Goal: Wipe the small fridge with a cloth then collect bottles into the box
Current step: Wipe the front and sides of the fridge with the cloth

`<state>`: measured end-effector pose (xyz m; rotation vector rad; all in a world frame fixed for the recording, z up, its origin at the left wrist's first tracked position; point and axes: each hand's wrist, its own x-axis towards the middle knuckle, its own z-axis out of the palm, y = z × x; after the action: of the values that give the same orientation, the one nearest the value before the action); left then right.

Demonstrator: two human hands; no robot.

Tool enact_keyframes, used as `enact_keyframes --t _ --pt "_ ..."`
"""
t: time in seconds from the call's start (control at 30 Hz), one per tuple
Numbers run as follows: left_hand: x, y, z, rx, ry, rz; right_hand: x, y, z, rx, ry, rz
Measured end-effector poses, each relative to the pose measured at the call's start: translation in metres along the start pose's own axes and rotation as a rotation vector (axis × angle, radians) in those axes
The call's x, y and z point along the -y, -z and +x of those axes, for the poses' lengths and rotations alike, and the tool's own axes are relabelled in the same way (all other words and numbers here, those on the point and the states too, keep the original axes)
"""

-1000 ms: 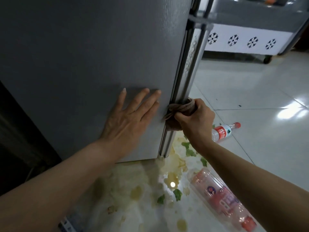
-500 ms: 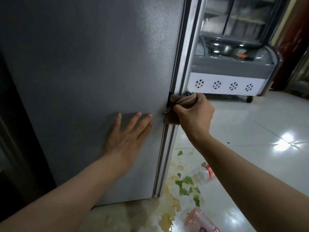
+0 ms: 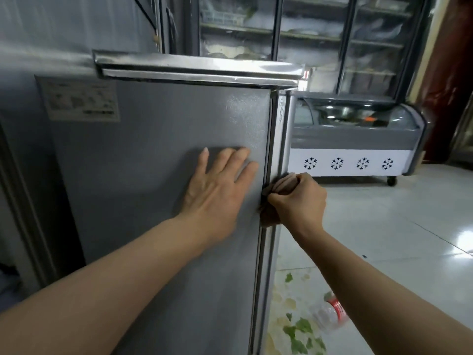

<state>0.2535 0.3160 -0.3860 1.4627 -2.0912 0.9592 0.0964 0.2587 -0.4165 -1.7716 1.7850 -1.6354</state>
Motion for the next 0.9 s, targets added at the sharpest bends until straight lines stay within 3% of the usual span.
enact_keyframes --t 0.13,0.3,0.6,0.77,0.9 --pt "0.018 0.026 0.038 -0.105 0.086 0.033 0.020 0.013 0.015 -0.017 0.039 0.030" --pt "0.043 0.048 0.072 -0.001 0.192 0.080 0.072 0.036 0.056 -0.106 0.097 0.088" --pt "0.053 0.061 0.076 0.056 0.153 0.072 0.104 0.055 0.080 -0.092 0.201 0.047" --pt "0.059 0.064 0.086 -0.028 0.123 0.058 0.108 0.067 0.091 -0.009 0.408 -0.155" --pt "0.064 0.065 0.093 -0.097 0.110 0.027 0.109 0.069 0.097 -0.017 0.493 -0.158"
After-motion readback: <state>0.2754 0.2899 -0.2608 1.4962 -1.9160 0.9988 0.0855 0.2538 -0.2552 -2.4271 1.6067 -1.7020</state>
